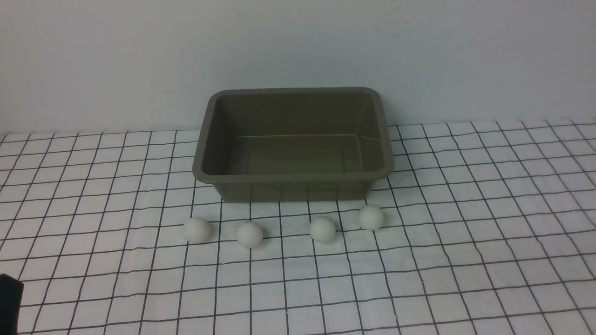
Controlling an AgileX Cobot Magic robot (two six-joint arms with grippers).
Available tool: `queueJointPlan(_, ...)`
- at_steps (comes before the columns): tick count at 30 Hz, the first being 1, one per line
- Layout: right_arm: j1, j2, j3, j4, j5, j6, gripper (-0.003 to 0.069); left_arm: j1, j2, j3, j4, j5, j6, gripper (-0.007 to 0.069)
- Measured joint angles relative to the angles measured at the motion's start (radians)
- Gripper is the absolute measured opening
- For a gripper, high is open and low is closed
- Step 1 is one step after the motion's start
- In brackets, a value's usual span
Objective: Put the table tennis balls into the box on the white checkered tablecloth.
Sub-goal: 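Reach for and grasp a ping pong ball on the table beside the basket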
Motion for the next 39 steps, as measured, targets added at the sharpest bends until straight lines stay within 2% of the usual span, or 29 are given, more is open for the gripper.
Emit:
queueJointPlan(5, 0.000, 0.000, 0.000, 0.057, 0.004, -0.092, 0.0335, 0.000, 0.004, -0.138, -0.018, 0.213, 0.082, 0.0447)
queueJointPlan(13, 0.000, 0.000, 0.000, 0.209, 0.011, -0.233, 0.0335, 0.000, 0.209, -0.338, -0.017, 0.418, 0.366, 0.0447)
queueJointPlan(17, 0.000, 0.000, 0.000, 0.269, 0.011, -0.313, 0.0335, 0.000, 0.416, -0.418, -0.014, 0.437, 0.481, 0.0447)
queueJointPlan(21, 0.000, 0.000, 0.000, 0.299, 0.019, -0.397, 0.0335, 0.000, 0.602, -0.493, -0.025, 0.467, 0.677, 0.0464)
queueJointPlan(27, 0.000, 0.041, 0.000, 0.334, 0.041, -0.425, 0.0335, 0.000, 0.868, -0.590, -0.163, 0.474, 0.934, 0.0528)
queueJointPlan(30, 0.000, 0.103, 0.000, 0.355, 0.041, -0.447, 0.0335, 0.000, 0.934, -0.614, -0.194, 0.474, 0.977, 0.0533)
queueJointPlan(39, 0.000, 0.487, -0.023, 0.443, -0.037, -0.694, 0.0335, -0.001, 1.138, -0.718, -0.245, 0.473, 1.075, 0.0534)
